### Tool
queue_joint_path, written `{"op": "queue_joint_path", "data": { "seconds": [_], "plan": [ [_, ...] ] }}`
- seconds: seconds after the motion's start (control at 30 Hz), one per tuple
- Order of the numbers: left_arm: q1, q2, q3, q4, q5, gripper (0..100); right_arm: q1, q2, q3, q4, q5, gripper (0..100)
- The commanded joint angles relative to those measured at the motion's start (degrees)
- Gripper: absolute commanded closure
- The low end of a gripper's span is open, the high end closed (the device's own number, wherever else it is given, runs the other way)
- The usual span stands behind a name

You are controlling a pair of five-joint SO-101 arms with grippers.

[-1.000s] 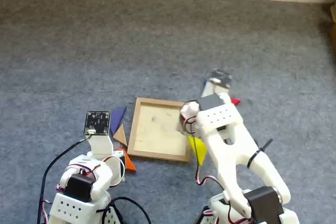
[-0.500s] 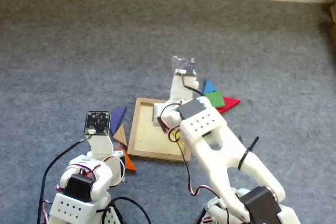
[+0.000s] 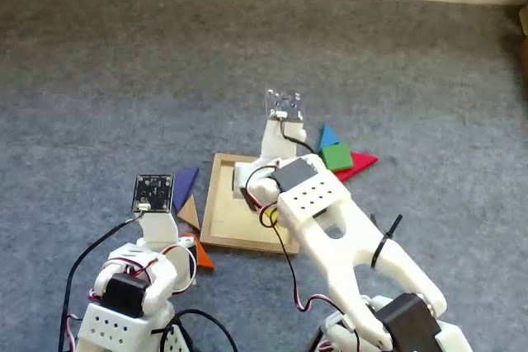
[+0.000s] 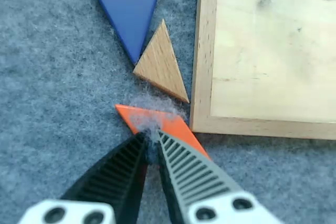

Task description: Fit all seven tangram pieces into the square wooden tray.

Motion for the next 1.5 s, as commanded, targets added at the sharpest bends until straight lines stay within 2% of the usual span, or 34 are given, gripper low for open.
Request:
{"op": "queue_joint_path", "data": {
  "seconds": [0.0,0.23,1.0,1.2,1.47],
  "plan": [
    [0.7,-0.5,1.2,0.1,-0.1,99,-0.6,-0.1,0.0,-2.9,-0.9,86.3],
    [0.7,-0.5,1.2,0.1,-0.1,99,-0.4,-0.1,0.3,-1.8,-0.9,78.4],
    [0.7,-0.5,1.2,0.1,-0.1,99,-0.2,-0.2,3.9,-1.3,-0.9,77.6],
    [0.7,-0.5,1.2,0.1,-0.1,99,-0.3,-0.2,5.2,0.7,-0.9,65.5],
    [0.7,-0.5,1.2,0.1,-0.1,99,-0.6,-0.8,5.3,1.0,-0.9,64.9]
  ]
}}
